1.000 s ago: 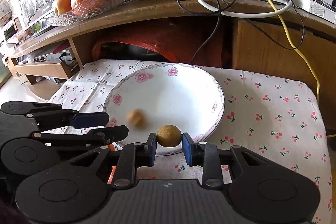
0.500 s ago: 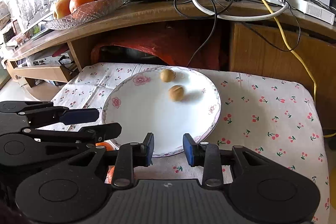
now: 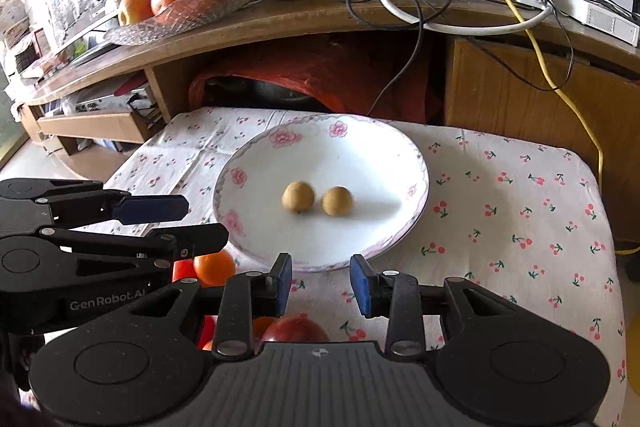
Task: Organize fruits
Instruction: 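Grasp the dark red plum with the right tool while the left tool moves back, then grasp an orange tangerine with the left tool while the right tool holds the plum, then carry the tangerine in the left tool to the bowl while the right tool carries the plum, then open the left tool to drop the tangerine into the bowl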
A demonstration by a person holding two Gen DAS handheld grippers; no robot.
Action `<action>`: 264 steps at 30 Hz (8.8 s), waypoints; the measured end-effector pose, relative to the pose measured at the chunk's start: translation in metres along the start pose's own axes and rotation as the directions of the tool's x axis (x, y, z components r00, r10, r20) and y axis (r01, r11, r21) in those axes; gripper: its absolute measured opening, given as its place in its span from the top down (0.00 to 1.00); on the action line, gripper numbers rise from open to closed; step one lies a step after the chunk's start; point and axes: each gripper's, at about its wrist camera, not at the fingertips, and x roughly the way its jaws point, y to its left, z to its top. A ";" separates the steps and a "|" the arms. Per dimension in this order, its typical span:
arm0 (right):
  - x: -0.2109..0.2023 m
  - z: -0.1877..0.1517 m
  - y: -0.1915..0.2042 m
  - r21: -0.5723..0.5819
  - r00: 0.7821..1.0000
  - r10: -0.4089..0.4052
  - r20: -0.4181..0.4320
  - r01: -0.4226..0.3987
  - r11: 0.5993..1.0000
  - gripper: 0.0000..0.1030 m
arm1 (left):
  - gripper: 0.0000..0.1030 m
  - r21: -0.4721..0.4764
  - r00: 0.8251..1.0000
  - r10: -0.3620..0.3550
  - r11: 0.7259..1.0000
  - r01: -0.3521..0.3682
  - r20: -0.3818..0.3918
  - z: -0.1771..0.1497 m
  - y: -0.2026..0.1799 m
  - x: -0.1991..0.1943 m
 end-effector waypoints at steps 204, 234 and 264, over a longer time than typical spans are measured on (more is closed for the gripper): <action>-0.013 -0.048 -0.002 -0.162 0.973 -0.082 -0.215 0.048 0.986 0.67 | 0.63 0.241 0.957 -0.181 0.942 0.235 -0.226 -0.066 -0.059 -0.018; -0.007 -0.004 0.004 -0.103 0.988 -0.064 -0.142 0.050 0.993 0.67 | 0.64 0.138 0.989 -0.121 0.982 0.131 -0.081 -0.009 -0.029 -0.012; 0.030 0.027 -0.007 -0.053 0.991 -0.102 -0.087 0.098 0.994 0.65 | 0.65 0.060 0.996 -0.069 0.996 0.073 -0.059 0.017 -0.004 0.028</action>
